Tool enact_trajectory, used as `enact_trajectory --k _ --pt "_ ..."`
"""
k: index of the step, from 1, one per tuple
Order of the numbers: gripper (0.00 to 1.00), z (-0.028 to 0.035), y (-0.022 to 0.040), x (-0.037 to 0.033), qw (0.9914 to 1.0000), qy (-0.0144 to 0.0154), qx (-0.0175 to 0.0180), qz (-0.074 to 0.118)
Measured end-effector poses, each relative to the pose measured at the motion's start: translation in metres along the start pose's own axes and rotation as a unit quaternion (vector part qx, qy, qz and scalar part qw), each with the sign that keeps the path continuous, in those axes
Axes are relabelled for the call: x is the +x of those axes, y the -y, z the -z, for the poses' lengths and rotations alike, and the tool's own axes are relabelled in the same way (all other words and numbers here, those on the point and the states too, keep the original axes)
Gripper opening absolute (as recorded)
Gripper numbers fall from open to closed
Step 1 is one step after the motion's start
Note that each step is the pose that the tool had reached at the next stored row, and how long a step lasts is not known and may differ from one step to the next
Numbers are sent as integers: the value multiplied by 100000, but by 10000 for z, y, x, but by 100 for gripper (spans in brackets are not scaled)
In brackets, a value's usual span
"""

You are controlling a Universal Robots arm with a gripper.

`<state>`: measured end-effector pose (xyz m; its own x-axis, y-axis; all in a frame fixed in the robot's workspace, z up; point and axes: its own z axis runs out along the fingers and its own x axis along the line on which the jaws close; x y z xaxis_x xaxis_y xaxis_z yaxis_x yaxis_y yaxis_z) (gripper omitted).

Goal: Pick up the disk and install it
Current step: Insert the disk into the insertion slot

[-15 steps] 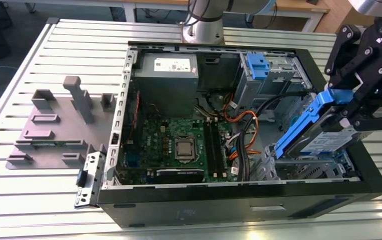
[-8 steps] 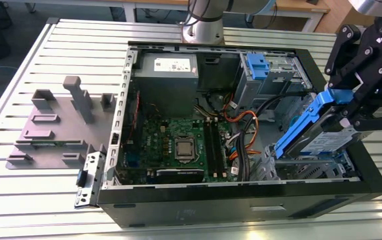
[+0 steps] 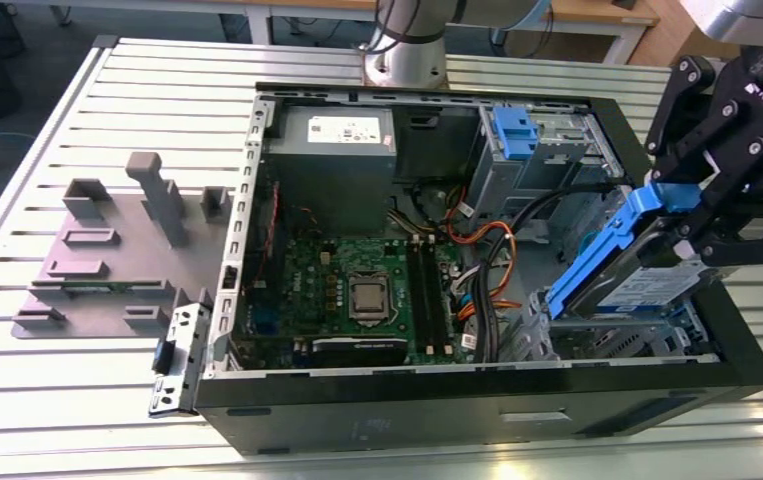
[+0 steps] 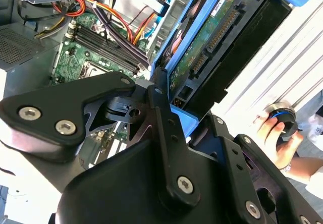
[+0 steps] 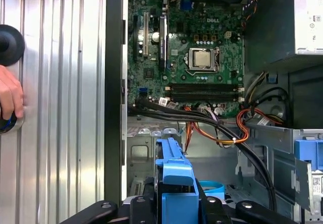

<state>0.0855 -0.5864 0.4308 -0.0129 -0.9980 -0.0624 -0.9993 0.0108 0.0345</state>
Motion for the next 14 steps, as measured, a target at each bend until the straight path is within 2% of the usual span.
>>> enact_trajectory --k 3,8,14 --pt "37 -53 2 3 100000 51 -34 4" --pt "37 -82 3 5 100000 28 -53 3" --pt "37 -189 7 12 100000 -6 -292 -14"
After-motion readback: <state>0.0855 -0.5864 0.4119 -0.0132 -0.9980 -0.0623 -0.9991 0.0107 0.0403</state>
